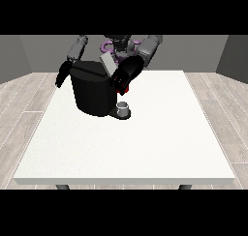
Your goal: Insert the coffee pod into the coffee machine and close the lid
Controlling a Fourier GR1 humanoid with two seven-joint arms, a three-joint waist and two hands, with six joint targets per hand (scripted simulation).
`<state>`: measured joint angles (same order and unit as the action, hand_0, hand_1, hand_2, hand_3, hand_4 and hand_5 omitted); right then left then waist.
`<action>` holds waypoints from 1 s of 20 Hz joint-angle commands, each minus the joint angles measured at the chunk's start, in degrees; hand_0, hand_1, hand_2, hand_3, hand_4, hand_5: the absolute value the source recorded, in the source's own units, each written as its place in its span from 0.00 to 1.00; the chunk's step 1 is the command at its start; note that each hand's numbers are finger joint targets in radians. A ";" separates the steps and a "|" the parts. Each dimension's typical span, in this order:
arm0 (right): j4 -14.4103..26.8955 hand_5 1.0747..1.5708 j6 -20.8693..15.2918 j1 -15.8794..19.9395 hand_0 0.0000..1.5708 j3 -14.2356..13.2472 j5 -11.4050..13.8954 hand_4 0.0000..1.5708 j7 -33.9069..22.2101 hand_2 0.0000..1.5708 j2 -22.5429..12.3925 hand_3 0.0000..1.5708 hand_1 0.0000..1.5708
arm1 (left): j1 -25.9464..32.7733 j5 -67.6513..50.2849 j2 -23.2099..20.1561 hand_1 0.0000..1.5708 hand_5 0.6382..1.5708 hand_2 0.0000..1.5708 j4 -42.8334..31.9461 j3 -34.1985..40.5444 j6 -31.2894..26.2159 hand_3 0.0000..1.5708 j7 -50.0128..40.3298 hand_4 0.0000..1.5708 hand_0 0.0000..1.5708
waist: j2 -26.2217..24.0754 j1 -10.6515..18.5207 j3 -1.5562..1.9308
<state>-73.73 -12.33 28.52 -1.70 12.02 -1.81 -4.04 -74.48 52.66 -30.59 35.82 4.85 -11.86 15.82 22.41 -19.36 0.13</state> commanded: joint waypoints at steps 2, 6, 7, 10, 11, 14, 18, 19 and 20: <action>-0.10 1.00 0.36 1.36 0.00 -1.15 -0.88 0.10 0.34 0.00 -0.64 0.00 0.00 | -1.16 0.25 -3.05 0.00 1.00 0.33 -0.25 0.73 0.35 0.28 3.26 0.00 0.00 | 0.96 1.35 -0.11; -0.88 1.00 1.18 -1.90 0.00 0.72 -0.31 0.00 -2.23 0.00 0.25 0.00 0.00 | 3.12 0.48 1.21 0.00 1.00 0.23 -1.61 0.33 1.97 0.16 1.17 0.00 0.00 | -3.33 1.26 -0.13; 0.24 1.00 0.08 -1.58 0.00 0.04 -0.64 0.00 -0.29 0.00 1.05 0.00 0.00 | 1.13 0.39 0.08 0.00 1.00 0.21 -1.80 0.65 -0.20 0.14 0.05 0.00 0.00 | -2.51 1.61 -0.11; 2.78 1.00 0.40 -6.94 0.00 -1.31 -1.63 0.00 2.25 0.00 0.66 0.00 0.00 | 6.12 -0.24 4.10 0.00 1.00 0.00 -0.46 -0.24 -0.61 0.10 -1.05 0.00 0.00 | -9.11 5.12 -0.10; 4.58 1.00 0.98 -6.62 0.00 -2.61 -2.38 0.00 1.62 0.00 -0.29 0.00 0.00 | 6.01 -0.45 4.69 0.00 1.00 0.00 -0.04 -0.59 -2.53 0.04 -1.75 0.00 0.00 | -10.88 6.91 -0.09; 5.30 1.00 3.22 -11.50 0.00 -2.71 -4.16 0.00 6.07 0.00 -0.24 0.00 0.00 | 9.35 -1.98 6.78 0.00 1.00 0.00 -0.07 0.48 -2.81 0.00 -2.91 0.00 0.00 | -13.78 7.59 -0.08; 5.79 1.00 0.93 -15.11 0.00 -1.63 -2.44 0.00 5.19 0.00 1.32 0.00 0.00 | 14.76 -4.74 11.12 0.00 1.00 0.18 0.95 1.62 -2.00 0.00 -1.91 0.00 0.00 | -18.99 11.01 -0.11; 4.99 1.00 1.16 -14.35 0.00 -1.68 -2.49 0.00 5.01 0.00 0.93 0.00 0.00 | 14.49 -9.01 13.49 0.00 1.00 0.08 1.05 5.02 -1.66 0.00 -0.46 0.00 0.00 | -19.90 11.10 -0.15; 4.61 1.00 1.98 -15.45 0.00 -3.44 -3.59 0.00 3.28 0.00 -0.97 0.00 0.00 | 17.53 -13.36 15.54 0.00 1.00 0.10 0.62 8.69 -0.99 0.00 1.07 0.00 0.00 | -22.38 12.11 -0.26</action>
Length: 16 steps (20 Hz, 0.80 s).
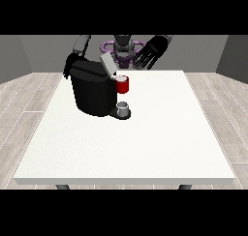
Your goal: Insert the coffee pod into the coffee machine and close the lid
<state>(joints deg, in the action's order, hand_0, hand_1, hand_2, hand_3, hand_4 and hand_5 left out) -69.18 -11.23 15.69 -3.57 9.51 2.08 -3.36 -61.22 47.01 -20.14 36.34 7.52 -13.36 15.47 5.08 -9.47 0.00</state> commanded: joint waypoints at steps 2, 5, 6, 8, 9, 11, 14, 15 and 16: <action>0.24 1.00 -0.03 -5.33 0.00 -0.66 -1.14 0.00 0.28 0.00 0.76 0.00 0.00 | 7.95 -11.94 9.05 0.00 1.00 0.00 0.12 8.41 -0.29 0.00 3.44 0.24 0.00 | -9.40 4.91 -0.12; -0.78 1.00 0.74 -4.71 0.00 -1.94 -3.08 0.00 1.58 0.00 0.70 0.00 0.00 | 13.61 -20.24 14.84 0.00 1.00 0.00 -1.40 15.64 1.17 0.00 4.34 0.26 0.00 | -10.56 8.42 -0.19; -1.73 1.00 2.10 -5.55 0.00 -1.21 -3.06 0.00 2.13 0.00 0.15 0.00 0.00 | 14.60 -22.13 14.55 0.00 1.00 0.00 -1.81 16.89 -1.36 0.00 4.66 0.00 0.00 | -13.71 9.23 -0.16; -2.41 1.00 4.51 -5.97 0.00 -1.54 -4.89 0.00 0.28 0.00 -0.43 0.00 0.00 | 19.26 -22.46 15.91 0.00 1.00 0.00 -2.27 16.44 -2.37 0.00 5.48 0.17 0.00 | -17.22 11.50 -0.06; -4.42 1.00 6.82 -5.73 0.00 -1.35 -6.52 0.00 0.31 0.00 -0.69 0.00 0.00 | 22.35 -22.49 15.56 0.00 1.00 0.00 -2.84 16.81 -1.96 0.00 6.62 0.25 0.00 | -18.59 11.55 -0.07; -4.31 1.00 8.51 -6.17 0.00 -1.56 -7.03 0.00 -0.47 0.00 -2.09 0.00 0.00 | 26.19 -22.14 19.50 0.00 1.00 0.00 -2.77 14.98 -2.33 0.00 7.00 0.27 0.00 | -21.70 13.69 -0.01; -6.64 1.00 8.38 -3.49 0.00 0.53 -4.90 0.04 -3.72 0.00 -2.81 0.00 0.00 | 28.92 -22.61 19.97 0.00 1.00 0.00 -2.08 14.31 -1.93 0.00 5.45 0.21 0.00 | -23.40 14.84 -0.01; -7.68 1.00 8.14 -1.57 0.00 1.04 -4.74 0.12 -5.83 0.00 -2.51 0.00 0.00 | 28.65 -22.77 19.22 0.00 1.00 0.00 -1.23 14.17 -3.38 0.00 4.53 0.28 0.00 | -22.93 15.11 -0.01; -5.99 1.00 12.26 -5.08 0.00 0.38 -5.07 0.10 0.31 0.00 -6.01 0.00 0.00 | 28.46 -23.16 18.51 0.00 1.00 0.00 -0.29 14.05 -4.75 0.00 3.73 0.25 0.00 | -22.48 16.66 0.03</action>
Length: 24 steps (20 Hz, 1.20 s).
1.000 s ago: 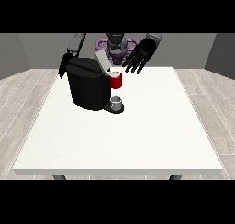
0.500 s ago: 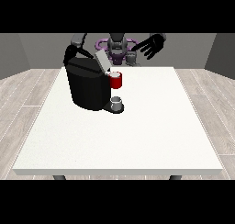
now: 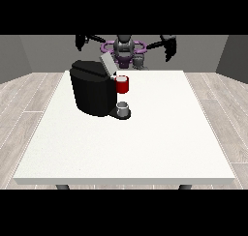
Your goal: Insert the coffee pod into the coffee machine and close the lid
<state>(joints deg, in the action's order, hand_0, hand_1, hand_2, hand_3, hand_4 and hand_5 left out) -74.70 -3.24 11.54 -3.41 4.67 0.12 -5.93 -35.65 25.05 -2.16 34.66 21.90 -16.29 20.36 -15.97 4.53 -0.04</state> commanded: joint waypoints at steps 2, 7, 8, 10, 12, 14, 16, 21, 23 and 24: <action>-3.54 1.00 2.86 2.86 0.00 1.62 0.19 0.16 -2.63 0.00 -1.65 0.00 0.00 | 3.89 -2.51 0.97 0.00 1.00 0.00 3.53 0.33 0.65 0.00 -1.89 0.27 0.00 | -0.44 1.36 0.04; 0.47 1.00 0.65 7.88 0.00 -3.88 -1.33 0.00 -6.19 0.00 -3.85 0.00 0.00 | 7.41 -7.63 2.13 0.00 1.00 0.00 9.45 -3.53 -3.23 0.00 -3.73 0.23 0.00 | 0.40 5.84 0.05; 4.90 1.00 2.49 6.46 0.00 -6.09 -2.23 0.00 -3.04 0.00 -6.17 0.00 0.00 | 7.64 -10.37 2.14 0.00 1.00 0.00 10.06 -6.83 -2.80 0.00 -4.92 0.27 0.00 | 0.02 7.83 0.08; 4.67 1.00 2.14 9.20 0.00 -5.61 -3.03 0.07 -6.37 0.00 -4.82 0.00 0.00 | 9.57 -11.06 2.15 0.00 1.00 0.00 12.72 -8.52 -1.51 0.00 -5.80 0.26 0.00 | 1.22 7.27 0.06; 5.74 1.00 3.45 9.76 0.00 -5.64 -4.39 0.00 -5.57 0.00 -4.24 0.00 0.00 | 8.85 -12.36 2.15 0.00 1.00 0.00 15.80 -9.30 -1.05 0.00 -7.59 0.23 0.00 | 3.11 6.64 0.06; 10.50 1.00 1.89 11.58 0.00 -8.35 -5.60 0.05 -4.35 0.00 -3.96 0.00 0.00 | 10.71 -15.81 2.14 0.00 1.00 0.00 16.99 -15.19 -1.10 0.00 -6.60 0.25 0.00 | 2.84 10.25 0.08; 7.93 1.00 4.22 13.06 0.00 -7.69 -7.90 0.06 -6.06 0.00 -3.54 0.00 0.00 | 9.01 -14.05 1.25 0.00 1.00 0.00 20.11 -9.67 -0.82 0.00 -9.61 0.23 0.00 | 5.93 7.24 0.06; 12.94 1.00 3.97 18.28 0.00 -10.67 -9.48 0.09 -7.86 0.00 -6.64 0.00 0.00 | 13.13 -14.83 1.42 0.00 1.00 0.00 27.80 -12.34 -1.18 0.00 -10.25 0.23 0.00 | 9.04 9.35 0.06; 14.43 1.00 3.97 18.33 0.00 -9.69 -8.99 0.04 -6.83 0.00 -5.87 0.00 0.00 | 16.19 -16.25 2.14 0.00 1.00 0.00 32.00 -16.08 0.30 0.00 -13.81 0.22 0.00 | 8.44 9.14 0.06; 14.28 1.00 3.01 17.09 0.00 -7.63 -7.05 0.00 -4.27 0.00 -3.99 0.00 0.00 | 13.76 -16.85 2.15 0.00 1.00 0.00 32.74 -14.03 0.34 0.00 -15.92 0.21 0.00 | 9.83 8.21 0.06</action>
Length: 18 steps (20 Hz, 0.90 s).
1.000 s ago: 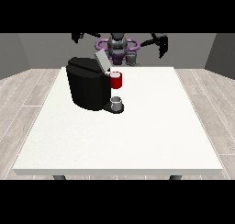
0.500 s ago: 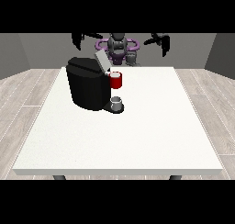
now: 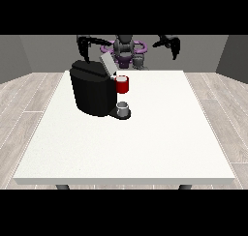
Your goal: Insert the coffee pod into the coffee machine and close the lid
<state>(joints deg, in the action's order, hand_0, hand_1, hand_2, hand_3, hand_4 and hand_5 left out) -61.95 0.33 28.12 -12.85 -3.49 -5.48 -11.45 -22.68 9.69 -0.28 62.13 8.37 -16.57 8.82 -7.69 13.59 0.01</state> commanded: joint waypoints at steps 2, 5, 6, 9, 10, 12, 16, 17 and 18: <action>1.94 1.00 1.53 2.79 0.00 1.15 -0.31 0.00 0.06 0.00 -0.38 0.00 0.00 | 5.53 -0.48 -0.15 0.00 1.00 0.00 8.75 -1.69 1.72 0.00 -1.41 0.17 0.00 | 2.81 -1.80 0.00; 2.22 1.00 0.69 4.21 0.00 3.42 0.76 0.00 0.49 0.00 1.95 0.00 0.00 | 7.33 -1.30 -0.54 0.00 1.00 0.00 10.93 -2.10 1.86 0.00 0.02 0.24 0.00 | 4.69 -3.01 -0.01; 4.40 1.00 2.53 5.01 0.00 1.26 -0.44 0.00 2.00 0.00 -0.51 0.00 0.00 | 5.74 -3.08 -1.48 0.00 1.00 0.00 13.94 -1.61 0.03 0.00 -4.11 0.22 0.00 | 5.04 -0.88 0.01; 3.30 1.00 1.52 7.61 0.00 4.03 0.88 0.00 0.16 0.00 1.45 0.00 0.00 | 8.37 -2.04 -0.97 0.00 1.00 0.00 14.56 -2.01 2.79 0.00 -0.91 0.23 0.00 | 6.54 -3.88 -0.01; 2.92 1.00 -0.49 7.61 0.00 5.86 2.64 0.00 1.36 0.00 3.70 0.00 0.00 | 6.26 -4.13 -3.70 0.00 1.00 0.00 13.99 0.41 0.64 0.00 -1.90 0.23 0.00 | 7.31 -3.98 -0.01; 3.04 1.00 4.38 7.97 0.00 4.23 0.30 0.00 2.04 0.00 0.50 0.00 0.00 | 6.84 -3.23 -4.22 0.00 1.00 0.00 14.31 0.43 2.13 0.00 -1.25 0.24 0.00 | 8.51 -5.84 -0.01; 4.52 1.00 1.50 12.10 0.00 5.12 1.85 0.05 -0.05 0.00 1.75 0.00 0.00 | 8.94 -3.40 -2.30 0.00 1.00 0.00 16.96 -1.40 3.41 0.00 -2.39 0.23 0.00 | 8.99 -4.42 -0.01; 5.74 1.00 1.85 14.33 0.00 3.91 1.31 0.11 0.49 0.00 0.62 0.00 0.00 | 6.12 -4.90 -3.81 0.00 1.00 0.00 16.80 0.20 2.36 0.00 -2.93 0.21 0.00 | 11.44 -3.48 -0.01; 5.78 1.00 1.60 13.33 0.00 5.11 2.38 0.08 1.20 0.00 1.23 0.00 0.00 | 6.79 -4.72 -4.04 0.00 1.00 0.00 17.56 -0.19 2.76 0.00 -4.12 0.20 0.00 | 10.45 -4.62 -0.01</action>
<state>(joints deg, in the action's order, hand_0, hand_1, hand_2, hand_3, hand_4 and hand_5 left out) -57.60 1.73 38.95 -8.02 -1.59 -4.37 -9.83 -15.69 5.61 -3.55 78.07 8.13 -14.20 5.81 1.34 9.39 -0.03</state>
